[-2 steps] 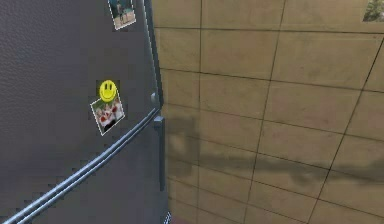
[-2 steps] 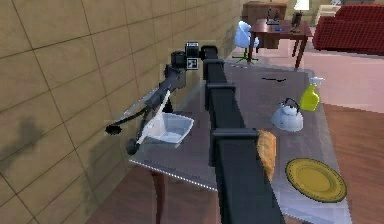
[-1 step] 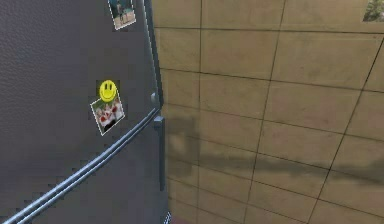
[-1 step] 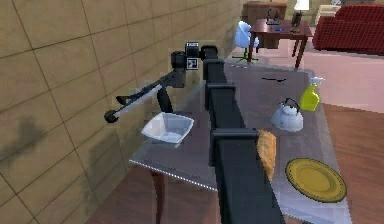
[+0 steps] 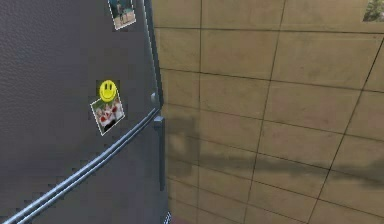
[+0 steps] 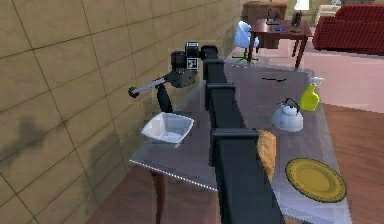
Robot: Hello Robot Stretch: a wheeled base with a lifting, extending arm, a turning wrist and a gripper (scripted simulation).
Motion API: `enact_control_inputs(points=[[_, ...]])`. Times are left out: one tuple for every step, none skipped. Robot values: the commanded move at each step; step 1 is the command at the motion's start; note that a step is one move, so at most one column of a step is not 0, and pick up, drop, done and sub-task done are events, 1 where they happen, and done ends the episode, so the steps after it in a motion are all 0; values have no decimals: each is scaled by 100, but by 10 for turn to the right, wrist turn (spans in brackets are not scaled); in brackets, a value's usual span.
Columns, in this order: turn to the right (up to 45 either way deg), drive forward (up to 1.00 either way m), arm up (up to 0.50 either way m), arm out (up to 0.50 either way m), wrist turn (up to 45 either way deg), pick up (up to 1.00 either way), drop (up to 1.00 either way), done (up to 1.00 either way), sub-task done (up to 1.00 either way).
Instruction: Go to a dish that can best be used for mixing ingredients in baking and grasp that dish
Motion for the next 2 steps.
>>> enact_control_inputs(points=[[0,0,0,0,330,0,0,0,0],[0,0,-30,0,0,0,0,0,0]])
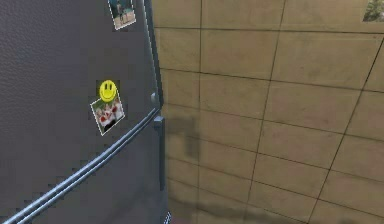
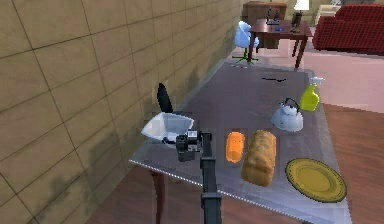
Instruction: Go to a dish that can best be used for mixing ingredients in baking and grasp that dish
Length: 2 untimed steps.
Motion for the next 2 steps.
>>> enact_control_inputs(points=[[0,0,0,0,0,100,0,0,0],[0,0,10,0,0,0,0,0,0]])
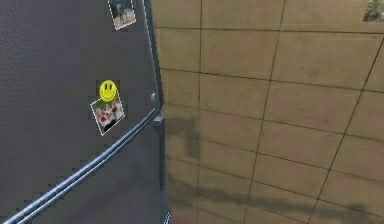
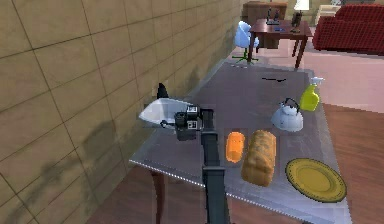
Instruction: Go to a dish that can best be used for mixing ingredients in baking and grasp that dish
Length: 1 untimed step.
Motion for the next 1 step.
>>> enact_control_inputs(points=[[0,0,0,0,0,0,0,100,0]])
